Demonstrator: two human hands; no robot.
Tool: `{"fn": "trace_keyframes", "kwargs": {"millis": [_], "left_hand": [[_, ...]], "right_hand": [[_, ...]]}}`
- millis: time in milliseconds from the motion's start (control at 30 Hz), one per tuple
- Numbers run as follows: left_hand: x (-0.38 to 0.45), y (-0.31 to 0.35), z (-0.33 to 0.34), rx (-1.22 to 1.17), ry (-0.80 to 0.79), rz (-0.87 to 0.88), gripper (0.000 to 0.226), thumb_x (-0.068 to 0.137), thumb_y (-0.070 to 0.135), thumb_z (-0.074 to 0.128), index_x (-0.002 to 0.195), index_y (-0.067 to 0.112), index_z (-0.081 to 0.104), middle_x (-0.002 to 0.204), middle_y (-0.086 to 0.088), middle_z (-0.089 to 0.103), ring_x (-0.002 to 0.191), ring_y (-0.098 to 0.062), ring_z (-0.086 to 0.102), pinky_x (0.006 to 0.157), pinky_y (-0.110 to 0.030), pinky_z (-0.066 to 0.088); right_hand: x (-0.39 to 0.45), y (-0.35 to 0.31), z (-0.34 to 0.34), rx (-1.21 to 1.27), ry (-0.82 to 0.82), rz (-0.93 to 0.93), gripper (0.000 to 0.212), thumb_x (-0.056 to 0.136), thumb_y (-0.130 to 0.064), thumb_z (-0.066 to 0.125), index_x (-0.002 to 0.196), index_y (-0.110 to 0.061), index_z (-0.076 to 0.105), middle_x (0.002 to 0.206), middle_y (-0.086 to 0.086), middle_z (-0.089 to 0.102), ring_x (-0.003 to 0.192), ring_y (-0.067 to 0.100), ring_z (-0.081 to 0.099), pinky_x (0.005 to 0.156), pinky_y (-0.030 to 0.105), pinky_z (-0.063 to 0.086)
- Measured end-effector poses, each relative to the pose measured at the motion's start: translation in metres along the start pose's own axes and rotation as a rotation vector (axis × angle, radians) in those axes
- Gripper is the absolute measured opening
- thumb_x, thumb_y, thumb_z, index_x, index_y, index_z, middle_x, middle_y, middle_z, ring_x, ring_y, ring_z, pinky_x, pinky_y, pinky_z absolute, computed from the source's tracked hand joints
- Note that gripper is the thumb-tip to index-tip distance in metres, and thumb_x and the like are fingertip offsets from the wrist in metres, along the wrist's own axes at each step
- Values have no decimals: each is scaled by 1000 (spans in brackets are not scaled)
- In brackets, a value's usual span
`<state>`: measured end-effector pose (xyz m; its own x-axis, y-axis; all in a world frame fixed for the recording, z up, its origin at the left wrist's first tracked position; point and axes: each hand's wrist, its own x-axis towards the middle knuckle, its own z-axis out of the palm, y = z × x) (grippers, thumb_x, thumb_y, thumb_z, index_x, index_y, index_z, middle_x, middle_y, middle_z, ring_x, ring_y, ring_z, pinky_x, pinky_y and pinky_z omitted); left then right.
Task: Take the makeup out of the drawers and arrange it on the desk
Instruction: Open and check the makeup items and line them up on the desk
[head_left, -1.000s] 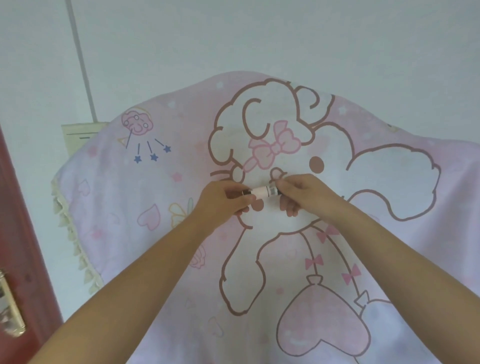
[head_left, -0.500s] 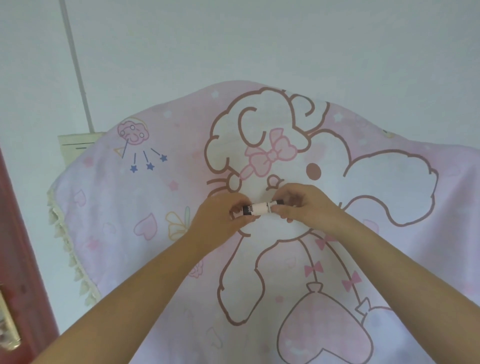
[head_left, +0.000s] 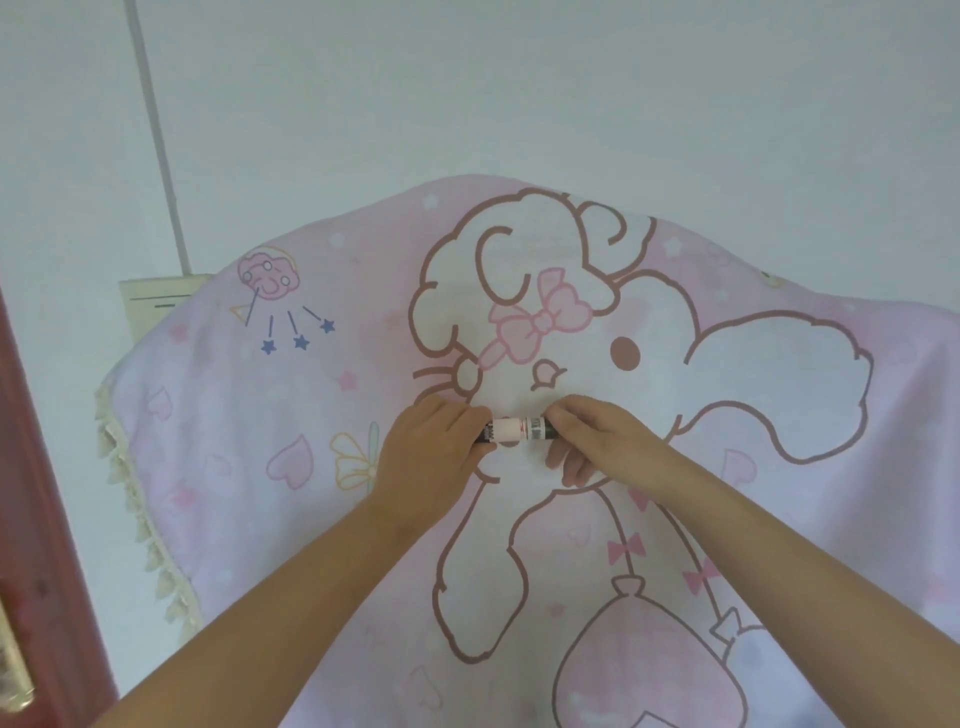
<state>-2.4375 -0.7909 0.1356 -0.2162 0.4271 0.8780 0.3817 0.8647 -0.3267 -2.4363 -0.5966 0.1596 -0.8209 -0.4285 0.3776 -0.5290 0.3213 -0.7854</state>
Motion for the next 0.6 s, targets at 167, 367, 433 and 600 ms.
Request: {"fn": "trace_keyframes", "kwargs": {"millis": [167, 367, 433, 600], "left_hand": [[-8, -1, 4, 8, 43, -8, 18, 77, 32, 49, 88, 18, 49, 65, 0, 64, 70, -12, 44, 64, -26, 33], [-13, 1, 1, -31, -4, -55, 20, 77, 31, 51, 87, 14, 55, 67, -3, 66, 72, -13, 45, 65, -27, 35], [-13, 3, -2, -24, -41, -67, 25, 76, 31, 51, 82, 10, 63, 67, -3, 67, 66, -18, 56, 66, -27, 35], [-19, 4, -10, -11, -88, -119, 32, 76, 32, 49, 77, 7, 69, 66, -4, 68, 56, -23, 62, 69, -26, 35]], "right_hand": [[-2, 6, 3, -33, 65, -92, 23, 89, -7, 53, 82, -29, 54, 73, -2, 60, 55, 0, 56, 55, 7, 47], [-4, 3, 8, 122, 25, -6, 12, 91, -19, 53, 101, -25, 51, 86, -3, 60, 66, 11, 61, 55, 14, 52], [-3, 3, 12, 111, 26, 33, 13, 94, -24, 46, 94, -17, 56, 71, -1, 61, 51, 5, 58, 52, 15, 49], [-6, 5, 16, 114, 13, -72, 24, 86, -1, 56, 93, -23, 57, 84, -5, 60, 68, 8, 59, 59, 14, 52]]}}
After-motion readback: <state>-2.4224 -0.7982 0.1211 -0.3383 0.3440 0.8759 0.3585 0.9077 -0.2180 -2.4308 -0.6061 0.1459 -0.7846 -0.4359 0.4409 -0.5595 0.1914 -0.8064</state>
